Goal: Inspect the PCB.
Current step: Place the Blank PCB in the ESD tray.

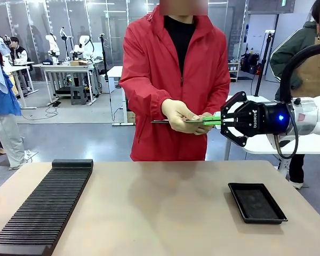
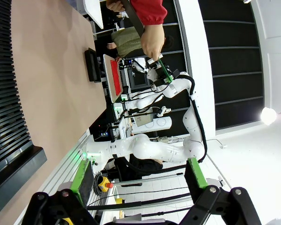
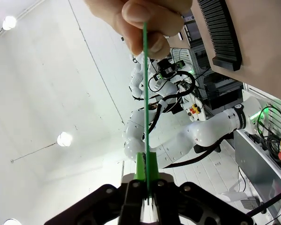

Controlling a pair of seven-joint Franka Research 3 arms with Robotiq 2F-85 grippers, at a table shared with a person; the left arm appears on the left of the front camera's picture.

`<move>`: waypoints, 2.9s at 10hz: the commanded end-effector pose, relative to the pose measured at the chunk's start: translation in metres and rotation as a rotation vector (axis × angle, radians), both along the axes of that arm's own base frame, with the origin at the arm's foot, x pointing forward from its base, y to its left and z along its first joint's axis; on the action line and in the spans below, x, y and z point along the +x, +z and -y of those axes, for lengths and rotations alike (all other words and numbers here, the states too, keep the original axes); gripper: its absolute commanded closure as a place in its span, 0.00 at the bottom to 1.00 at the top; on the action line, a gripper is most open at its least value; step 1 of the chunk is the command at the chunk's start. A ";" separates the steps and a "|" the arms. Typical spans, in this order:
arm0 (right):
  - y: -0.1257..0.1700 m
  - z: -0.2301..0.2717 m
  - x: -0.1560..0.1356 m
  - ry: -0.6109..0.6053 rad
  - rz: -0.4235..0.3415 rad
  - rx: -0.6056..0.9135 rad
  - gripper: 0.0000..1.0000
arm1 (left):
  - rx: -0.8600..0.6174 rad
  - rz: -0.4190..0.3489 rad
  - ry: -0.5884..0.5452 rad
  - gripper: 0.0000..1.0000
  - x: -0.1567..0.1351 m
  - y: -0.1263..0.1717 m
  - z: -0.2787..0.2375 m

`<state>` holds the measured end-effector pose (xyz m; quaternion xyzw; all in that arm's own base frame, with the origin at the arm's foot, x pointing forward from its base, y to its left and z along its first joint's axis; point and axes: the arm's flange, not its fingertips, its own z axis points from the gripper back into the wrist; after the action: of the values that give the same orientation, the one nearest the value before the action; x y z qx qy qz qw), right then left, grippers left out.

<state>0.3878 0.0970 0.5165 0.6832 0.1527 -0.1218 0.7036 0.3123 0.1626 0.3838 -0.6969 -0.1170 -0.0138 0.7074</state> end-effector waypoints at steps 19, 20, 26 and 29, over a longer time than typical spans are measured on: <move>0.001 0.000 -0.001 0.000 0.004 0.000 1.00 | 0.003 0.000 0.002 0.00 -0.001 0.000 -0.001; 0.000 0.000 0.000 0.000 0.000 0.000 0.97 | 0.003 0.000 0.002 0.00 -0.001 0.000 -0.001; -0.019 0.076 -0.008 0.028 0.408 -0.360 0.97 | 0.003 0.000 0.002 0.00 -0.001 0.000 -0.001; -0.045 0.119 0.004 -0.012 0.406 -0.441 0.97 | 0.003 0.000 0.002 0.00 -0.001 0.000 -0.001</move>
<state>0.3814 -0.0160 0.4804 0.5347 -0.0113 -0.0103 0.8449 0.3122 0.1627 0.3838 -0.6969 -0.1171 -0.0137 0.7074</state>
